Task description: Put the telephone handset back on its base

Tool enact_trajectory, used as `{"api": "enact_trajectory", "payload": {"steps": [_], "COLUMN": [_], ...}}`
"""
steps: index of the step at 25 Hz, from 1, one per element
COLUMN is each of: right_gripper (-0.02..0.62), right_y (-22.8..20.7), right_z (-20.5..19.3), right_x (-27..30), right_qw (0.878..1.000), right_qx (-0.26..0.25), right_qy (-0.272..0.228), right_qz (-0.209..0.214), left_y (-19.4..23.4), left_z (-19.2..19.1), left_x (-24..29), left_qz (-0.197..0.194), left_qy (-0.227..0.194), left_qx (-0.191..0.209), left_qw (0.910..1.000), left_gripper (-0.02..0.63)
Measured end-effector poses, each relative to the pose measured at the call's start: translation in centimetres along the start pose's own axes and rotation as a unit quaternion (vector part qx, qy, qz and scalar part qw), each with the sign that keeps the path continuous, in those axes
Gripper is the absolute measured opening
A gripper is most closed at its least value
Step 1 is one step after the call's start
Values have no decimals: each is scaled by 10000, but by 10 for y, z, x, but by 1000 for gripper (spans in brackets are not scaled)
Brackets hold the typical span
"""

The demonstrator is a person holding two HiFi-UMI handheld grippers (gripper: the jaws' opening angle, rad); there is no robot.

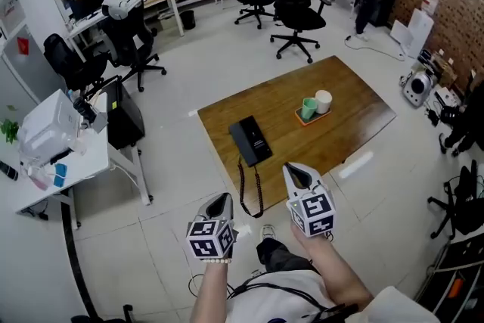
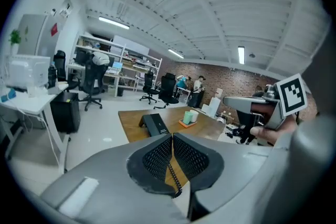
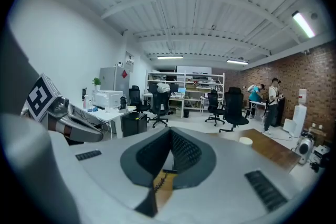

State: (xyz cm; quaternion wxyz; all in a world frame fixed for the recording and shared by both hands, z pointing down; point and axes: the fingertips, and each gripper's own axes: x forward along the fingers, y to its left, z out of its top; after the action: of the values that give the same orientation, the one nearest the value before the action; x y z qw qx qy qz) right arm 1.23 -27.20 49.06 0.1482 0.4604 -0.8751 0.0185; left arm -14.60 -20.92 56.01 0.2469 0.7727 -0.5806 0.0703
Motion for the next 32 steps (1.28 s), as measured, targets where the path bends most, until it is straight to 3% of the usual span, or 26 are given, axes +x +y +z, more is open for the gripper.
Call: {"api": "enact_trajectory", "payload": {"steps": [14, 32], "right_gripper": [0, 0], "right_y": [22, 25], "right_z": [-18, -15], "right_x": [-69, -81], "right_qw": [9997, 9996], "right_qx": [135, 76], "right_qy": [-93, -125], "right_qz": [-154, -246], "left_y": [-29, -37], "left_z": [-23, -25], "left_x": [-52, -52], "left_qz": [161, 100], "left_qy": [-47, -26], "left_qx": [458, 576], "left_qw": [9988, 9983], "left_gripper": [0, 0]}}
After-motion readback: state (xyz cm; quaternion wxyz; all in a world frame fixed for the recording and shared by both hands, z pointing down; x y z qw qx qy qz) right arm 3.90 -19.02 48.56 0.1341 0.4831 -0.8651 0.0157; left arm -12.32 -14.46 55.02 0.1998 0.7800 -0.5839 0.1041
